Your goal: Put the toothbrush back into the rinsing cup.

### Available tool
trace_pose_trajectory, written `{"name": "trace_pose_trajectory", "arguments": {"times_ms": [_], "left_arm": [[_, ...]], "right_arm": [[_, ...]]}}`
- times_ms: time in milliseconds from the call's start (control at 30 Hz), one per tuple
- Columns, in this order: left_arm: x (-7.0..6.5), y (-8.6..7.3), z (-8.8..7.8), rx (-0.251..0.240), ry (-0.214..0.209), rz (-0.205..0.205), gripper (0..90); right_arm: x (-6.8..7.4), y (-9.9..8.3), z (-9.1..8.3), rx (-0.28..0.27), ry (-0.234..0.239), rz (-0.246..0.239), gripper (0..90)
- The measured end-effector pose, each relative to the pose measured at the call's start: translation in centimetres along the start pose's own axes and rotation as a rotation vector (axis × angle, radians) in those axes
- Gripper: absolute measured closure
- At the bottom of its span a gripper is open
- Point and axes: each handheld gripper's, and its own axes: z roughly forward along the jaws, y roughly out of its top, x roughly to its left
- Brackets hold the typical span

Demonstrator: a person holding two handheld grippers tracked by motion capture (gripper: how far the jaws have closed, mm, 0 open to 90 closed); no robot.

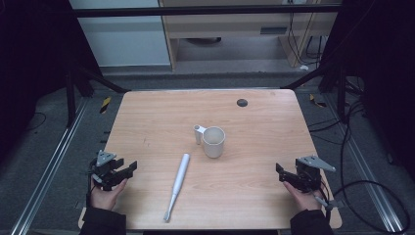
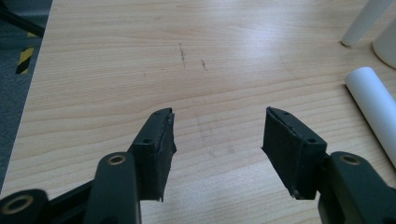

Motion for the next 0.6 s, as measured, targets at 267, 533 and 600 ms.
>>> {"name": "trace_pose_trajectory", "arguments": {"times_ms": [267,533,600], "left_arm": [[-0.8,0.0,0.0,0.025,-0.031,0.028,52.9],[-1.7,0.0,0.0,0.058,-0.072,0.070,63.8],[-1.8,0.0,0.1,0.058,-0.081,0.075,65.1]], "right_arm": [[0.3,0.0,-0.1,-0.005,0.013,-0.003,24.1],[0.4,0.0,0.1,0.004,0.020,-0.016,24.3],[0.4,0.0,0.1,0.005,0.020,-0.017,24.3]]}}
